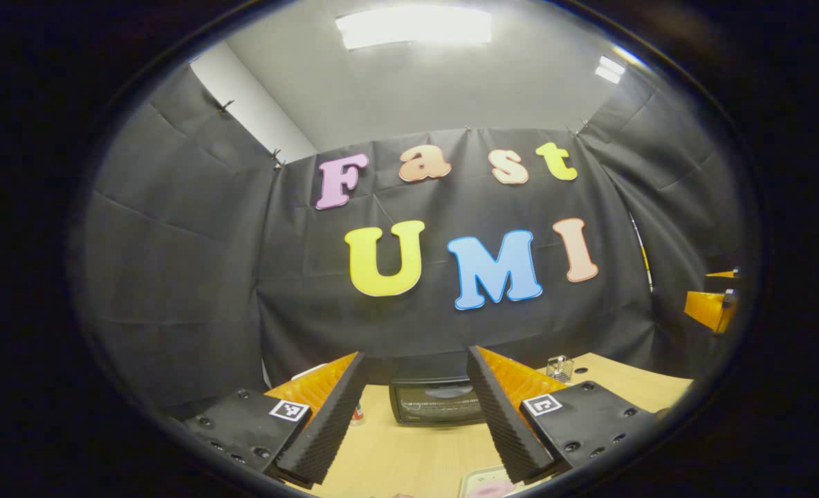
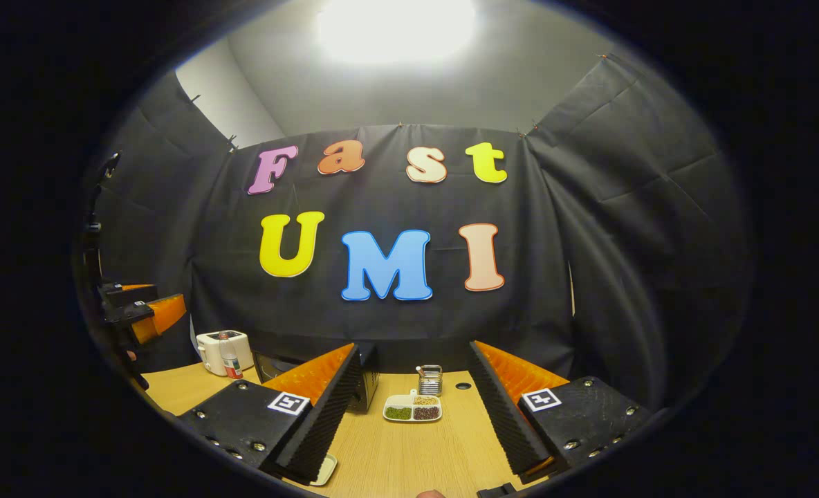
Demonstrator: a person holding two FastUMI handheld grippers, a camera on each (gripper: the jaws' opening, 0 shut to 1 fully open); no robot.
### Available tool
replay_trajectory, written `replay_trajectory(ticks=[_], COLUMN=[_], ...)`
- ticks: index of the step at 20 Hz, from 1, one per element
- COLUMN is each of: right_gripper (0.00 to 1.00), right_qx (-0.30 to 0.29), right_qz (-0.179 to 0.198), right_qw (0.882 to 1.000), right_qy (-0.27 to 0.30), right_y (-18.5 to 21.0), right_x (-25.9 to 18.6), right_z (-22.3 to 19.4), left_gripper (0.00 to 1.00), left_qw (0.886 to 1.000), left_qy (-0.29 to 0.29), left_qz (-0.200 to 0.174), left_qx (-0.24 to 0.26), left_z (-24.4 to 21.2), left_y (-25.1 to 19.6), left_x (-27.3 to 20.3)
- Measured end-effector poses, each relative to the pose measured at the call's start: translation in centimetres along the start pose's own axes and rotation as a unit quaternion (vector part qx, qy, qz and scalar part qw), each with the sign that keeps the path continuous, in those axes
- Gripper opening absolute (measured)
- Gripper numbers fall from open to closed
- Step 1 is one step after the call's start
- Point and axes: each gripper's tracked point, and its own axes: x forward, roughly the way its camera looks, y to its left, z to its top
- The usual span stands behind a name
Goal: Open the electric oven with the left hand, put the food in, and close the electric oven.
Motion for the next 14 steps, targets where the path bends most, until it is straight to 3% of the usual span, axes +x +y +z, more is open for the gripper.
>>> replay_trajectory(ticks=[1,2,9,14], right_gripper=[0.96,0.96,0.96,0.96], right_qx=[0.006,0.009,-0.016,-0.030], right_qz=[-0.003,-0.006,-0.056,-0.080], right_qw=[1.000,1.000,0.998,0.996], right_qy=[0.000,0.001,-0.019,-0.002], right_y=[-0.1,0.0,0.1,1.2], right_x=[0.5,0.9,3.8,5.3], right_z=[0.0,-0.1,0.5,-0.3], left_gripper=[0.90,1.00,0.97,1.00], left_qw=[1.000,1.000,0.999,0.997], left_qy=[-0.001,-0.002,0.017,0.045], left_qz=[-0.003,-0.006,-0.035,-0.059], left_qx=[0.002,0.003,-0.022,-0.026], left_z=[-0.1,-0.3,-4.5,-9.0], left_y=[-0.1,-0.2,-0.8,-1.3], left_x=[1.1,2.5,12.1,18.3])
